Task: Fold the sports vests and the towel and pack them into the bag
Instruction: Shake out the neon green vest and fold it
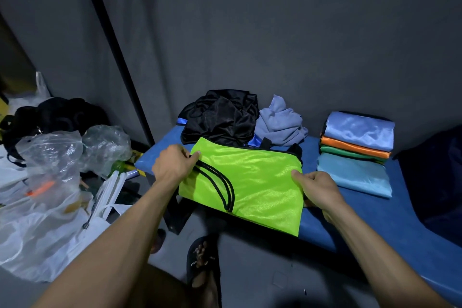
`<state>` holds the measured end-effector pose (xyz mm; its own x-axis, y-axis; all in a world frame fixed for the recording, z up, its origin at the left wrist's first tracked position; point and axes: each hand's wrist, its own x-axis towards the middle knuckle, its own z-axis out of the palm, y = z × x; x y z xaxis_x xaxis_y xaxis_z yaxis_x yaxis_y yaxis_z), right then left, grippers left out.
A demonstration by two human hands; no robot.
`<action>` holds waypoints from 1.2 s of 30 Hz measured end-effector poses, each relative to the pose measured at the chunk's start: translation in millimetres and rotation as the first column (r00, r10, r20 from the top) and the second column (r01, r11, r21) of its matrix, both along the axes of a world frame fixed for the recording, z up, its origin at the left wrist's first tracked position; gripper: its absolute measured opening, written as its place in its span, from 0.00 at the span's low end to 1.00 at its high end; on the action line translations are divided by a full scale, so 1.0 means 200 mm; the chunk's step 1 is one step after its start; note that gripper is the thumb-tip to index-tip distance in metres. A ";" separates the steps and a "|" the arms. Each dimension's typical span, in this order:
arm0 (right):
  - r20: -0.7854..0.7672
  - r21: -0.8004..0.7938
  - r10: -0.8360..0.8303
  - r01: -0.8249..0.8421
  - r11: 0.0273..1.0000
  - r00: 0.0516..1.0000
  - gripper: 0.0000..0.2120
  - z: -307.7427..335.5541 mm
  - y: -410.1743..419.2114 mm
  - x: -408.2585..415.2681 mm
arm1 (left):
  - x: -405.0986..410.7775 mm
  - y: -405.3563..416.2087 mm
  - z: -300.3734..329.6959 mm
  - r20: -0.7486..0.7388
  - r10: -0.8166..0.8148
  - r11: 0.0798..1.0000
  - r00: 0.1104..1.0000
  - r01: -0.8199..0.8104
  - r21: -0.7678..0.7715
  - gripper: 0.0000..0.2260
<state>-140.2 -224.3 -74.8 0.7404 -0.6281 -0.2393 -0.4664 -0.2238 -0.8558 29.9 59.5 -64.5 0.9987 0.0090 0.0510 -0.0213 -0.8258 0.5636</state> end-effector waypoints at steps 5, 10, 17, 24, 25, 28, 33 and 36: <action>0.002 -0.001 0.013 -0.013 1.000 1.000 0.24 0.01 0.00 0.01 | 0.04 0.03 0.08 0.004 -0.020 0.972 1.000 0.020 -0.235 0.12; -0.007 -0.037 0.012 -0.013 0.999 1.000 0.17 -0.01 0.00 0.02 | 0.06 0.05 0.09 -0.027 -0.037 0.967 0.999 0.029 -0.254 0.13; -0.010 -0.056 0.038 -0.038 0.998 0.999 0.17 0.00 0.02 0.02 | 0.09 0.08 0.03 -0.141 -0.095 0.980 0.985 0.068 -0.189 0.10; 0.011 0.127 0.023 -0.024 0.992 1.000 0.21 0.04 0.04 0.02 | -0.01 -0.05 0.03 0.223 -0.225 0.965 0.948 0.186 0.184 0.14; 0.029 0.159 0.010 -0.015 0.987 1.000 0.23 0.03 0.04 0.03 | -0.04 -0.10 0.04 0.268 -0.333 0.941 0.904 0.298 0.162 0.12; 0.065 0.267 -0.014 -0.004 0.964 0.998 0.22 0.03 0.01 0.02 | -0.10 -0.20 -0.01 0.086 -0.587 0.792 0.805 0.549 0.266 0.12; 0.050 0.293 -0.014 -0.001 0.956 0.999 0.08 0.03 -0.03 -0.03 | -0.01 -0.16 -0.04 0.205 -0.428 0.897 0.880 0.384 0.220 0.11; 0.046 0.284 -0.008 -0.006 0.959 0.999 0.06 0.03 -0.04 -0.05 | 0.06 -0.12 -0.05 0.161 -0.292 0.941 0.943 0.252 0.227 0.11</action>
